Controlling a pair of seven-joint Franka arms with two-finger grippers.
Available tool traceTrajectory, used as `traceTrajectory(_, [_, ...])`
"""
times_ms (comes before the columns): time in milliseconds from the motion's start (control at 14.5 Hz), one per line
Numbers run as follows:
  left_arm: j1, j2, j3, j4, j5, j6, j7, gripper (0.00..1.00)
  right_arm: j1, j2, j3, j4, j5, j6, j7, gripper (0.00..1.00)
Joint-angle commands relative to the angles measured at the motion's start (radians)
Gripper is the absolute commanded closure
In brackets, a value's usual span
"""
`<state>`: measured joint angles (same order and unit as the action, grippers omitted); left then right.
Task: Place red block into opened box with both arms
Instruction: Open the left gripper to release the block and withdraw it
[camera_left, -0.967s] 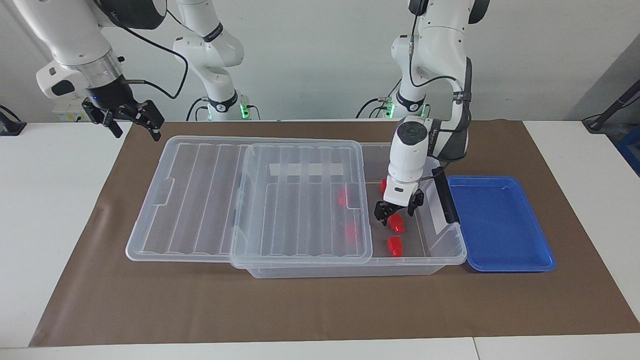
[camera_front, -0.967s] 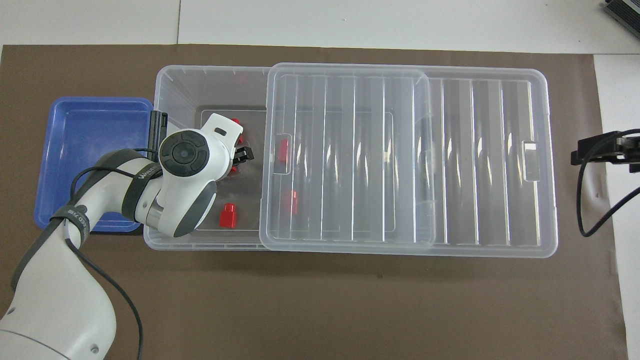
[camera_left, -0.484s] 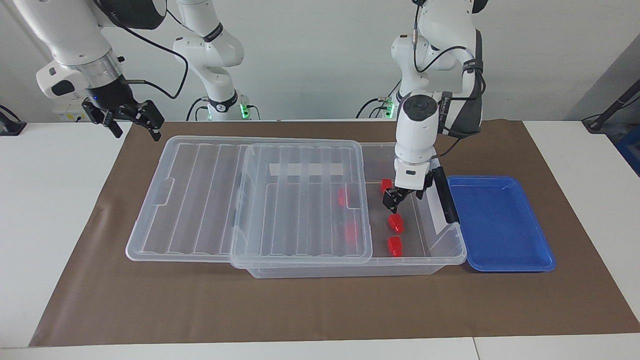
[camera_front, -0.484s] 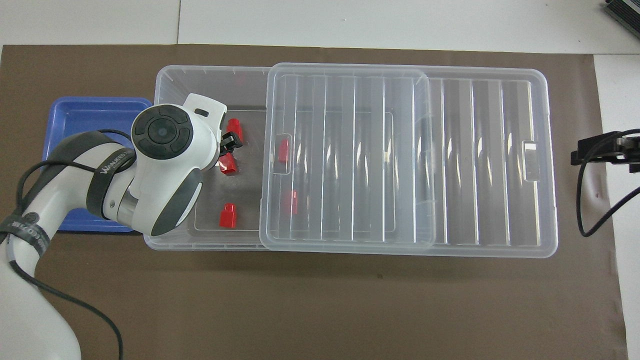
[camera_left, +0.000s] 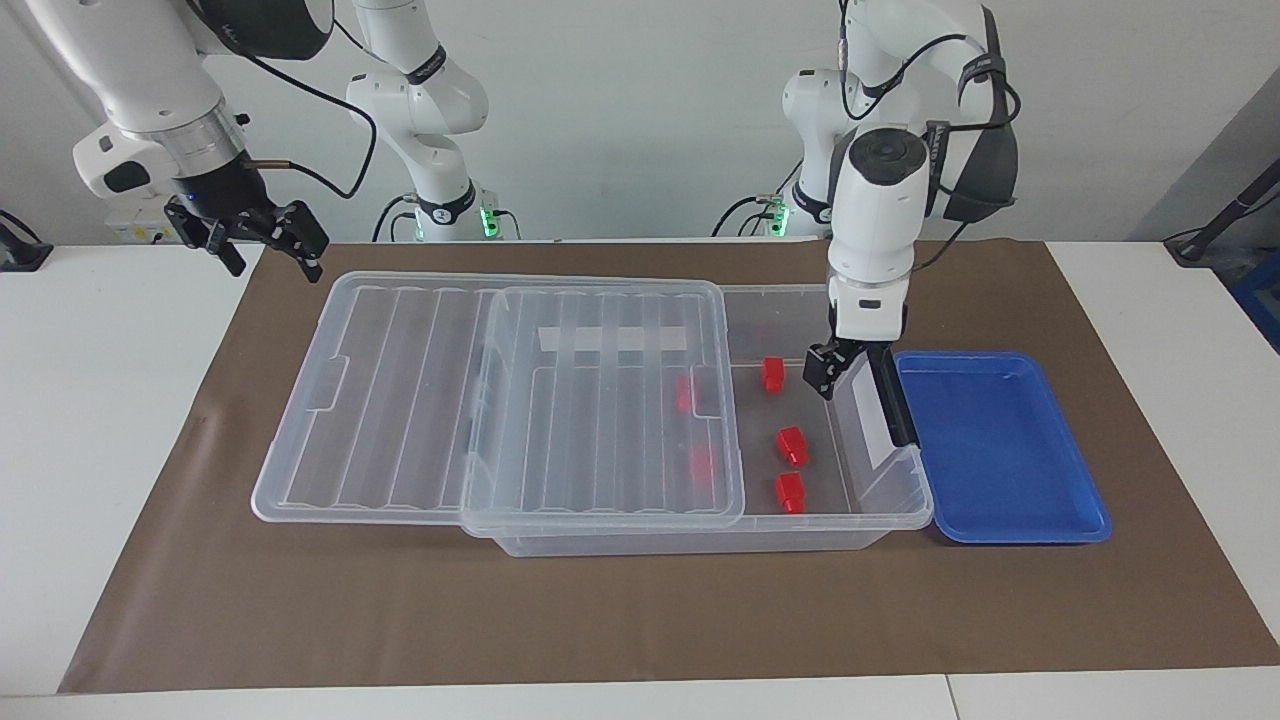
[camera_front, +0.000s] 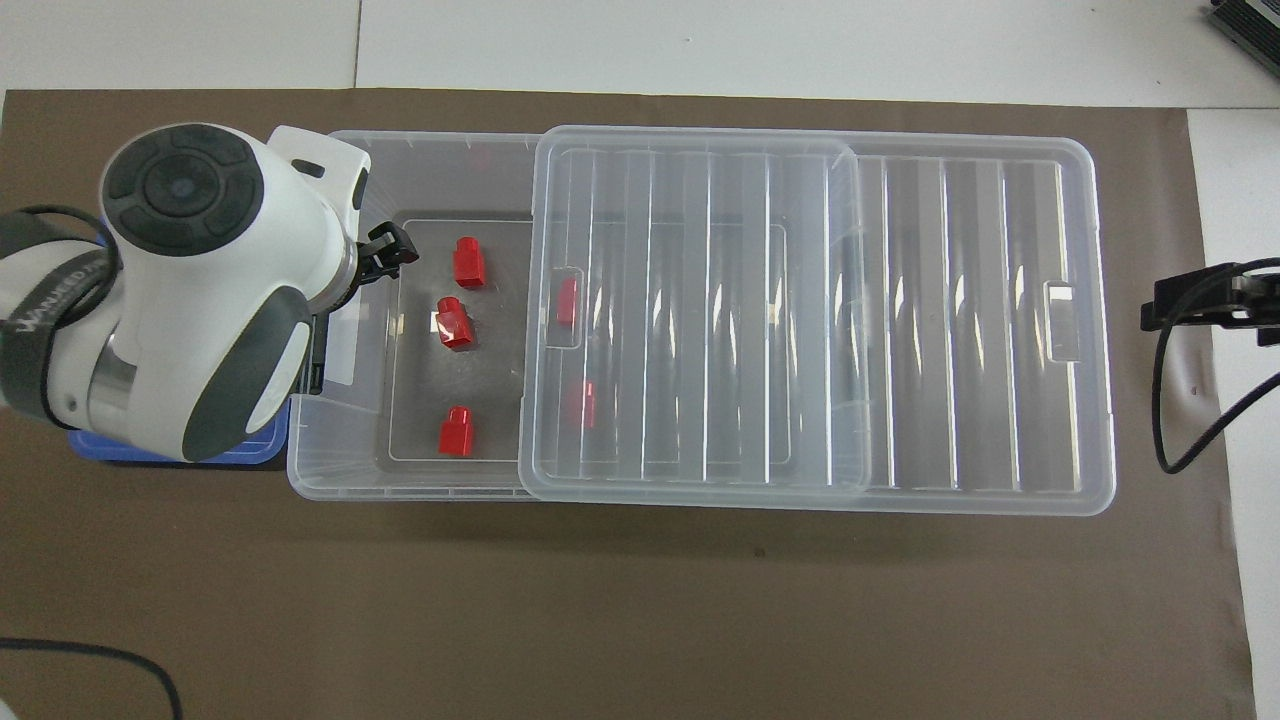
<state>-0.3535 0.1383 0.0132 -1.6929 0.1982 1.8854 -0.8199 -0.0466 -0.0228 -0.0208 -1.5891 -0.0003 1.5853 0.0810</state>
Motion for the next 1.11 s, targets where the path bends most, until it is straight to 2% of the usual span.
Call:
traceTrajectory(0, [0.095,0.000,-0.001,0.099,-0.038,-0.124,0.242,0.00,-0.010,-0.005,0.004,-0.006,0.026,-0.005,0.010,0.00])
traceTrajectory(69, [0.137,-0.022,0.001,0.110,-0.058,-0.146,0.331,0.00,-0.010,-0.006,0.004,-0.017,0.026,-0.004,0.002,0.00])
traceTrajectory(138, [0.183,-0.048,0.002,0.108,-0.078,-0.152,0.413,0.00,-0.012,-0.015,0.004,-0.028,0.026,-0.001,-0.015,0.12])
traceTrajectory(276, [0.250,-0.088,0.002,0.099,-0.088,-0.164,0.571,0.00,-0.019,-0.019,0.004,-0.043,0.026,0.021,-0.043,0.79])
traceTrajectory(346, [0.283,-0.091,0.002,0.102,-0.088,-0.175,0.635,0.00,-0.021,-0.019,0.001,-0.055,0.026,0.039,-0.058,1.00])
traceTrajectory(553, [0.324,-0.105,0.002,0.101,-0.088,-0.186,0.786,0.00,-0.062,-0.019,-0.004,-0.118,0.020,0.128,-0.174,1.00])
traceTrajectory(760, [0.353,-0.111,0.004,0.108,-0.092,-0.232,0.811,0.00,-0.102,0.001,-0.004,-0.192,0.019,0.260,-0.341,1.00])
traceTrajectory(1037, [0.370,-0.141,0.014,0.105,-0.101,-0.272,0.875,0.00,-0.122,0.079,-0.002,-0.223,0.025,0.422,-0.451,1.00])
